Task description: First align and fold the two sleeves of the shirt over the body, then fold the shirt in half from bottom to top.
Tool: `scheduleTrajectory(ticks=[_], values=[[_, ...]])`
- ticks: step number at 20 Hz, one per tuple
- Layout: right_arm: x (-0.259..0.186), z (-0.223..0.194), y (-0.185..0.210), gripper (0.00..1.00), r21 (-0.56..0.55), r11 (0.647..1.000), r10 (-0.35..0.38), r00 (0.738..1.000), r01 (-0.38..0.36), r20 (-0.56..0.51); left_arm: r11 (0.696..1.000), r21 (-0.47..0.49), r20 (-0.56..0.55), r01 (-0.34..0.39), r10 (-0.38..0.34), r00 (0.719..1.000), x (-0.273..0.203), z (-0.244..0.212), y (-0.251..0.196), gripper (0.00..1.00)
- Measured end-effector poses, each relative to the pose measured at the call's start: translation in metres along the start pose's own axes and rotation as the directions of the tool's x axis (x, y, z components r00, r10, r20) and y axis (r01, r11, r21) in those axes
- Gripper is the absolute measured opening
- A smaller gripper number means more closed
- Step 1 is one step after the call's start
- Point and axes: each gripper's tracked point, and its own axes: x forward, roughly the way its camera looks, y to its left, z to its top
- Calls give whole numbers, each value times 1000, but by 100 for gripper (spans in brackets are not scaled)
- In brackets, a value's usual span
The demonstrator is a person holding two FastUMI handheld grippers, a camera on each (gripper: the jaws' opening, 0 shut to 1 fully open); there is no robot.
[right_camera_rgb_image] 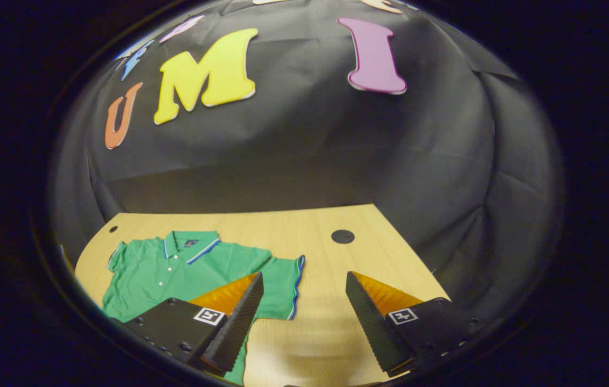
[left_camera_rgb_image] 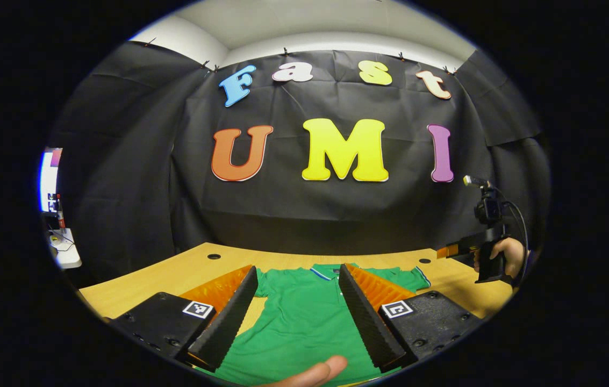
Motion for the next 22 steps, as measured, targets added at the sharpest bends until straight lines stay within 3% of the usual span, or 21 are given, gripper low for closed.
scheduleTrajectory(ticks=[4, 5, 11, 12, 14, 16, 17, 18, 21, 22], values=[[58, -14, 2, 89, 20, 998, 55, 970, -52, -235, 999, 33, 23, 8, -8, 1000, 27, 21, -6, 98], [69, -17, 3, 94, 24, 998, 62, 957, -57, -284, 999, 47, 33, 8, -9, 999, 33, 26, -7, 98], [109, -44, 9, 76, 47, 998, 62, 865, -44, -499, 996, 80, 55, 28, -32, 998, 49, 39, -11, 97], [108, -47, 11, 66, 49, 997, 73, 848, -56, -525, 997, 79, 47, 26, -30, 998, 50, 36, -10, 97], [125, -48, 8, 62, 28, 999, 43, 857, -33, -514, 997, 69, 28, 23, -25, 999, 53, 31, -6, 97], [118, -46, 10, 36, 70, 997, 51, 850, -17, -524, 998, 53, 9, 29, -30, 1000, 55, 24, -4, 98], [123, -46, 10, 30, 84, 996, 63, 849, -22, -524, 998, 47, 1, 32, -32, 999, 55, 21, -4, 98], [119, -47, 13, 13, 107, 994, 75, 842, -21, -534, 999, 42, -6, 31, -31, 1000, 55, 19, -2, 98], [119, -47, 15, 0, 134, 991, 87, 843, -18, -531, 999, 30, -14, 32, -31, 999, 55, 15, 1, 98], [116, -46, 14, 0, 115, 993, 83, 846, -26, -527, 999, 31, -18, 33, -32, 999, 55, 14, 1, 98]])
